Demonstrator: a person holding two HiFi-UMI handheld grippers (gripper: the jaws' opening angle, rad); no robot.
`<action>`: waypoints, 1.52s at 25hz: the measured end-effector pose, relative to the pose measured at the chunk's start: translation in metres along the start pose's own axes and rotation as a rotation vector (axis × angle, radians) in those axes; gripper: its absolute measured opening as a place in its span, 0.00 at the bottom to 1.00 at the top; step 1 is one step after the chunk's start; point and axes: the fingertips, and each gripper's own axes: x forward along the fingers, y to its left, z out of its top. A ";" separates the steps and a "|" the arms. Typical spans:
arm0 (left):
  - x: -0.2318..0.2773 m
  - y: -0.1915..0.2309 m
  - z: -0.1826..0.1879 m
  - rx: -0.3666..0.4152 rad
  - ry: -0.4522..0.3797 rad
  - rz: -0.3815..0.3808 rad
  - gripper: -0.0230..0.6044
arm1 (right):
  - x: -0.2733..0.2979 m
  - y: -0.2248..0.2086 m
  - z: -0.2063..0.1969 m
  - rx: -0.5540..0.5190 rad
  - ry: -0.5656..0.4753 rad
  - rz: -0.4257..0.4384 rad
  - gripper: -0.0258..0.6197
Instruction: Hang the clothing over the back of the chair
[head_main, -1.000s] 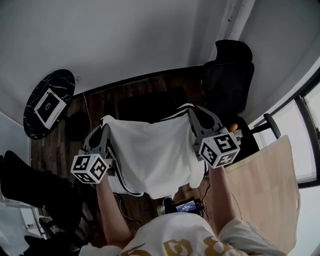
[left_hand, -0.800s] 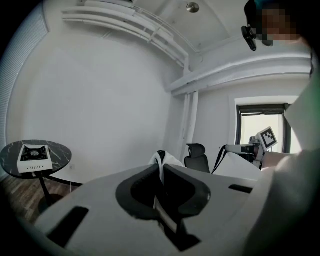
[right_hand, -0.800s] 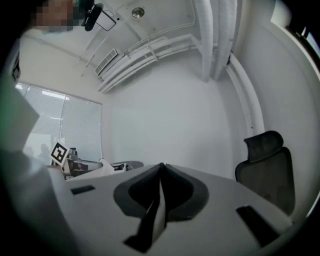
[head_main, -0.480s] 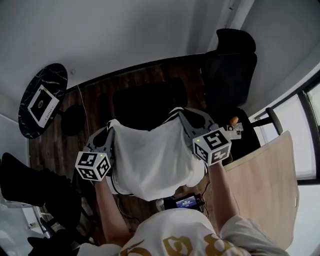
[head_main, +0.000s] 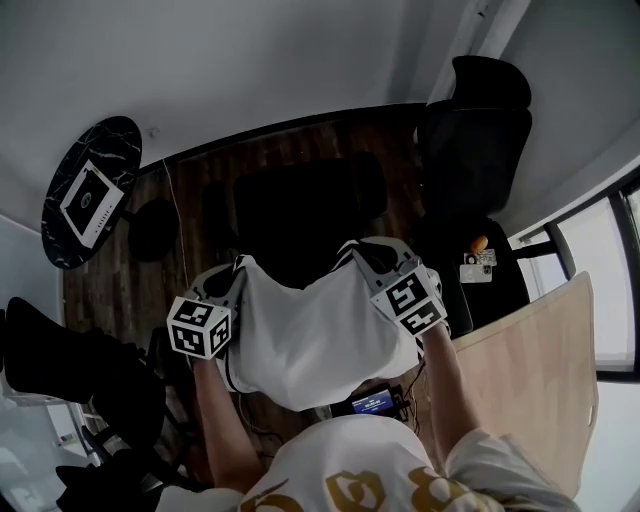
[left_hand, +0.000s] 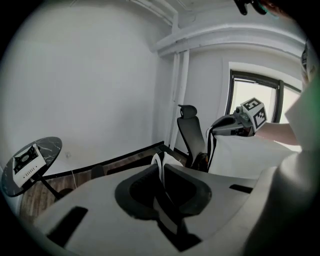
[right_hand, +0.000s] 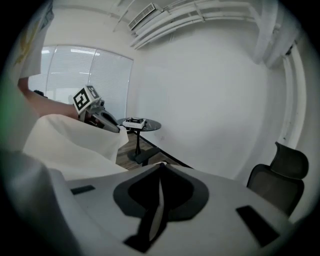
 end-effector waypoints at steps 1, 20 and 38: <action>0.003 -0.001 -0.006 0.017 0.029 -0.005 0.10 | 0.003 0.003 -0.004 0.004 0.009 0.017 0.09; 0.031 -0.024 -0.082 0.053 0.459 -0.181 0.23 | 0.028 0.050 -0.053 -0.147 0.300 0.368 0.09; 0.008 -0.019 -0.050 -0.085 0.293 -0.173 0.55 | 0.013 0.045 -0.037 -0.079 0.254 0.373 0.18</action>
